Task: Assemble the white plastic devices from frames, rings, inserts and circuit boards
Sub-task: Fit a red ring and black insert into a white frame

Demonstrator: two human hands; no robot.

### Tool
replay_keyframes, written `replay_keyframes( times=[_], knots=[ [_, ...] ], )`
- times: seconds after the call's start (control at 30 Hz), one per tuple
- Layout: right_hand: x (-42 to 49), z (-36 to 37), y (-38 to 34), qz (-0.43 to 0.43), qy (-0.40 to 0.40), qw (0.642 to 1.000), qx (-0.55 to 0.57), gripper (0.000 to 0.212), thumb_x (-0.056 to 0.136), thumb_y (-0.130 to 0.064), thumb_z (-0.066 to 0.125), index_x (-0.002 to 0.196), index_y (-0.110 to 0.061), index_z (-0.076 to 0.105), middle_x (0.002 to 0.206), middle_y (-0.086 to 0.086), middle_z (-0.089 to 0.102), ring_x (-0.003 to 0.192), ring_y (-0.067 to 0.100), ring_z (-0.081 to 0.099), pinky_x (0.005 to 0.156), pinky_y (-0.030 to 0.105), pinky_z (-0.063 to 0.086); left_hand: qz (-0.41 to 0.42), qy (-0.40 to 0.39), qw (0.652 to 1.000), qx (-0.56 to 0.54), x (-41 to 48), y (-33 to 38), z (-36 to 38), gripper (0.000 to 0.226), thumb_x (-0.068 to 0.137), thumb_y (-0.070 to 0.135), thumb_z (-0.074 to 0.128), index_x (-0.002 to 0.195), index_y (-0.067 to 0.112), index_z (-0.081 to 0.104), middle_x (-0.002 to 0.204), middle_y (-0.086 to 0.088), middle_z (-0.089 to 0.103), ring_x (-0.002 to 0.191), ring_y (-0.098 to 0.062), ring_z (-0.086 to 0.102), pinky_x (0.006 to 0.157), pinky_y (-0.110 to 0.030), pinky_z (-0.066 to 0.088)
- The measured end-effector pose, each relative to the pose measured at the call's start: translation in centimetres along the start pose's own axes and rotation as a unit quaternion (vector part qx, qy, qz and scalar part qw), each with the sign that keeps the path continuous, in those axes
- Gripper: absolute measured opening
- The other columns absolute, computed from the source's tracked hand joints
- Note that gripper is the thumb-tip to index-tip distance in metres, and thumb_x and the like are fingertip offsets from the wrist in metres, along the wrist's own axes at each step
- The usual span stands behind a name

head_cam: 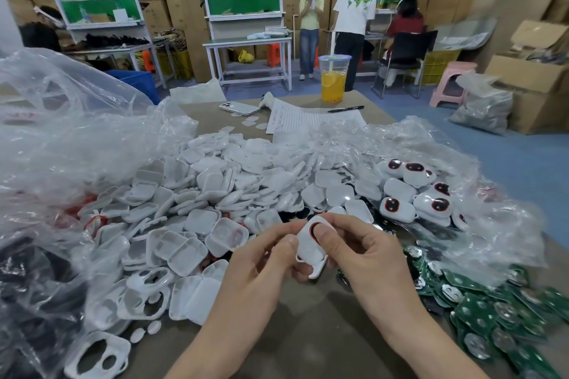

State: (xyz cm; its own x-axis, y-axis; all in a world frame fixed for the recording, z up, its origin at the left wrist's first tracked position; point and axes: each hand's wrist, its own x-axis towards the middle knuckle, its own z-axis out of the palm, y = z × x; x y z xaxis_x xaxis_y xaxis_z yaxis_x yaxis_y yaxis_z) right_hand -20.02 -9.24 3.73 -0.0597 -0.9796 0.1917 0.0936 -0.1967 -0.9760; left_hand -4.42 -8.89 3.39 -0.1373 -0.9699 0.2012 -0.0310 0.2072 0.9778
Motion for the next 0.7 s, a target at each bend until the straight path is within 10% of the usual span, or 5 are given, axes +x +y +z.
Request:
replay_keyframes(
  times=[0.23,0.43,0.7],
  knots=[
    [0.02,0.03,-0.05,0.004,-0.003,1.000,0.010,0.014,0.081,-0.035,0.074,0.093,-0.033,0.079,0.081,-0.003,0.077,0.066,0.002,0.066,0.063,0.010,0.048,-0.018,0.015,0.999,-0.024,0.01,0.06,-0.07,0.038,0.083,0.052,0.057,0.111,0.035,0.075,0.101,-0.004,0.077,0.089,-0.028,0.071,0.080,-0.076,0.045],
    [-0.05,0.01,-0.06,0.011,-0.012,1.000,0.022,0.014,0.081,-0.033,0.074,0.093,-0.030,0.080,0.080,0.000,0.077,0.064,0.004,0.067,0.061,0.011,0.049,0.006,0.019,1.000,0.010,-0.13,-0.08,0.13,0.022,0.087,0.026,0.066,0.099,0.043,0.074,0.089,-0.001,0.076,0.074,-0.013,0.071,0.072,-0.017,0.055],
    [0.17,0.17,0.26,0.005,-0.032,0.999,0.018,0.018,0.076,-0.037,0.076,0.092,-0.029,0.079,0.073,0.000,0.073,0.062,0.003,0.062,0.060,0.011,0.047,-0.003,0.035,0.999,0.021,-0.05,-0.11,0.35,0.018,0.085,0.023,0.068,0.094,0.039,0.070,0.088,-0.001,0.076,0.075,-0.007,0.067,0.083,-0.036,0.057]
  ],
)
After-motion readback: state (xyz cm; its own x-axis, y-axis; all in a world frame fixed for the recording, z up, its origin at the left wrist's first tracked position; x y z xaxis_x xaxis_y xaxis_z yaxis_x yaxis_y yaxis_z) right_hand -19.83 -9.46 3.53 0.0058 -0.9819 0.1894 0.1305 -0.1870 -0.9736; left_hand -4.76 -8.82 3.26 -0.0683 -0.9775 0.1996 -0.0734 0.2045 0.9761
